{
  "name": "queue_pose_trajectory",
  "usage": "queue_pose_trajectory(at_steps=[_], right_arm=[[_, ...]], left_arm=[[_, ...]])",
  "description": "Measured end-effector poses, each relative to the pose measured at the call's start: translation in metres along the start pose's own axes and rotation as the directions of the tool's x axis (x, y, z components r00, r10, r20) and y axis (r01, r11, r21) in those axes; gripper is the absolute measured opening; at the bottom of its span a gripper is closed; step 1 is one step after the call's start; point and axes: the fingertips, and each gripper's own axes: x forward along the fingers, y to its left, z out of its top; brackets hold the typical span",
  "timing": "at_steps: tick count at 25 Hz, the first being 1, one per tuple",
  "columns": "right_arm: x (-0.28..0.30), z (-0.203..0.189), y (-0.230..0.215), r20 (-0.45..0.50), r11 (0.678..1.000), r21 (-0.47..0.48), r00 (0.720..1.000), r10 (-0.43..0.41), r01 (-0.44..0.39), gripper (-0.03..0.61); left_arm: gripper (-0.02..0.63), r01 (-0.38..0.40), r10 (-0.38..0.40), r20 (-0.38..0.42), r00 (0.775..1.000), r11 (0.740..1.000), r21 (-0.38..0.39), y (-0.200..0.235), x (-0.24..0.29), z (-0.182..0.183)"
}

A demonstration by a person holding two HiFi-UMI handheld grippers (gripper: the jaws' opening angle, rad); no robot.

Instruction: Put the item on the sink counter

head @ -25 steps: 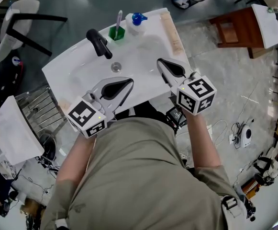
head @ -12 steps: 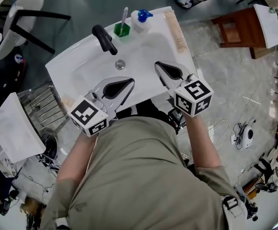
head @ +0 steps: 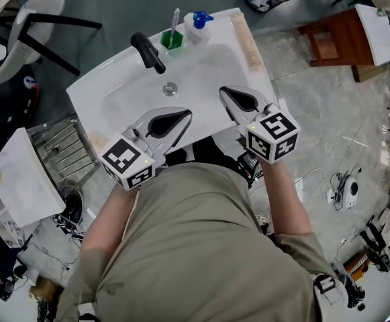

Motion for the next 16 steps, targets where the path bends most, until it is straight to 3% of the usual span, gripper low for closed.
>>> queue_pose_trajectory(at_steps=[16], right_arm=[[-0.0068,-0.0037,0.0029,0.005,1.000,-0.002,1.000,0.017,-0.017,0.011]], left_arm=[[0.005,-0.011,0.011,0.003,1.000,1.000,-0.002,-0.0094,0.0003,-0.0045]])
